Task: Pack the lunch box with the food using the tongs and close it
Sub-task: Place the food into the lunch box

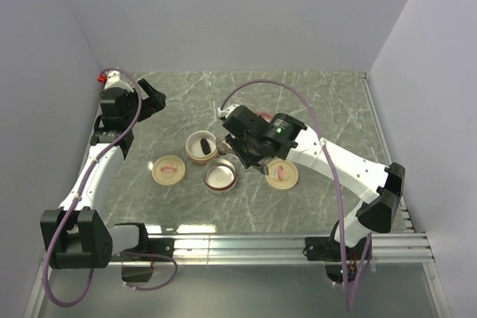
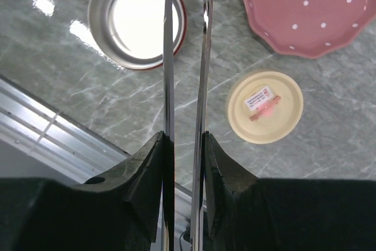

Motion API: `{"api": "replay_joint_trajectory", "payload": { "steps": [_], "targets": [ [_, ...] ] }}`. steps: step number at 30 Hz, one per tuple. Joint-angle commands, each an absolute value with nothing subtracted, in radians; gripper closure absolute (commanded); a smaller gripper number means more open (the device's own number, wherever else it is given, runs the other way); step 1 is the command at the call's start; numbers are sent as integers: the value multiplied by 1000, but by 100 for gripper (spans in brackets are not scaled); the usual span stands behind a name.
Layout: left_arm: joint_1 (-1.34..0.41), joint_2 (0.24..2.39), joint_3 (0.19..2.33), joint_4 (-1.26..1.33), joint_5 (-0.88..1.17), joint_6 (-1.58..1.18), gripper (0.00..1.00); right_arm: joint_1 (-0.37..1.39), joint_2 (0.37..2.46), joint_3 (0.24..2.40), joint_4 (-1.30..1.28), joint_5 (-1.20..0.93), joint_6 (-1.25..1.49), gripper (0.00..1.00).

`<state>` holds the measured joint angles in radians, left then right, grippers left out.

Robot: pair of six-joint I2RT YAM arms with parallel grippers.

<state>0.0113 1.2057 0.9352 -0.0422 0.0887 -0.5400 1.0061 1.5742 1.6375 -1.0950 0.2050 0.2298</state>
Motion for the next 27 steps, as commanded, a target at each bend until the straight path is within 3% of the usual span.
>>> {"api": "replay_joint_trajectory", "payload": {
  "steps": [1,13,22,27],
  "targets": [
    [8,1198,931,-8,86,-548,0,1040,1548,1674,-1126,201,244,80],
    [8,1187,916,-8,84,-548,1,1095,1565,1660,-1144,160,255,79],
    [6,1192,914,-8,94,-549,1,1097,1574,1626,-1146,164,255,62],
    [8,1187,910,-8,95,-549,0,1097,1588,1624,-1147,164,245,58]
  ]
}}
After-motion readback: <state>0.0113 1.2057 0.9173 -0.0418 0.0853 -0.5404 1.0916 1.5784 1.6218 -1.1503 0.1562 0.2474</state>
